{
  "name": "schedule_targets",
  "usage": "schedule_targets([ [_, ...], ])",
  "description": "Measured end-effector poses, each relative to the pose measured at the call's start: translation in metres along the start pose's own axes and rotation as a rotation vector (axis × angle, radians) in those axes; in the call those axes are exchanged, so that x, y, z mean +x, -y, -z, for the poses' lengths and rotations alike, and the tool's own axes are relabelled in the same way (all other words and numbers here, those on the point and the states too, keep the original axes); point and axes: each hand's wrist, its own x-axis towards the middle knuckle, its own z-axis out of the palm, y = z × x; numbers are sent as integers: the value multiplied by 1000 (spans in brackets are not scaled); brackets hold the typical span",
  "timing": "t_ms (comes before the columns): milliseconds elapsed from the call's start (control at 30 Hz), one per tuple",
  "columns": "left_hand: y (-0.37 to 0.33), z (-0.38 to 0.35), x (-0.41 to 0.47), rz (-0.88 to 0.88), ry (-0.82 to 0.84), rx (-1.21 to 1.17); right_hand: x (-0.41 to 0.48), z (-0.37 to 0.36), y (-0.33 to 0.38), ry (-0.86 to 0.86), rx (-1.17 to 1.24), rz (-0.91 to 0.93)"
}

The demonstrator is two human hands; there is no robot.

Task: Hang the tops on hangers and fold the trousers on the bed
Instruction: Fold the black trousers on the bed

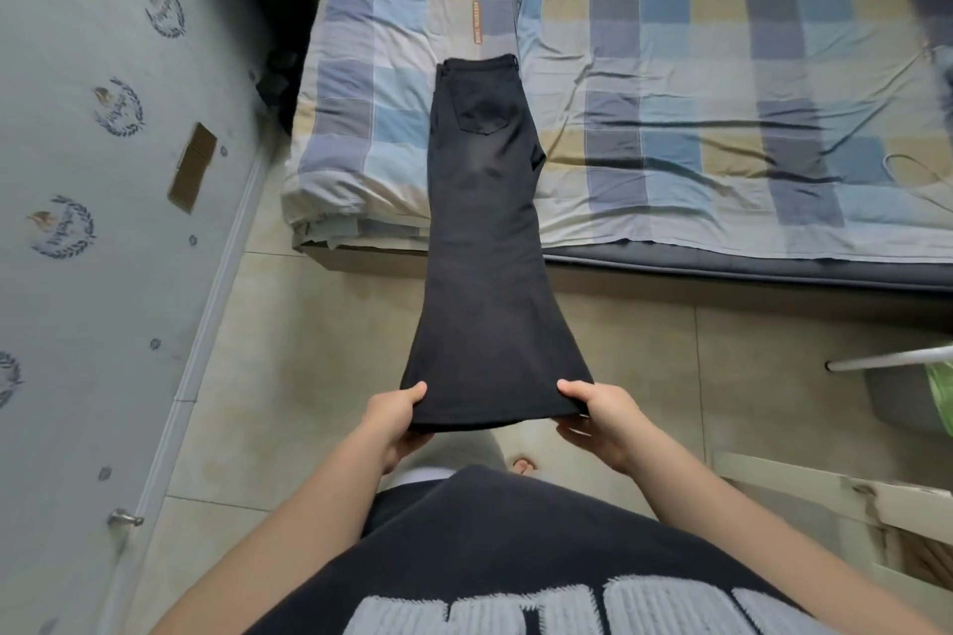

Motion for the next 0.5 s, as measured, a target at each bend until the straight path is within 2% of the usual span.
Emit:
schedule_targets([
  [233, -39, -4, -25, -132, -4, -102, -18, -10, 25, 48, 93, 88],
  [500, -136, -32, -30, -212, 139, -328, -9, -46, 141, 93, 212, 233],
])
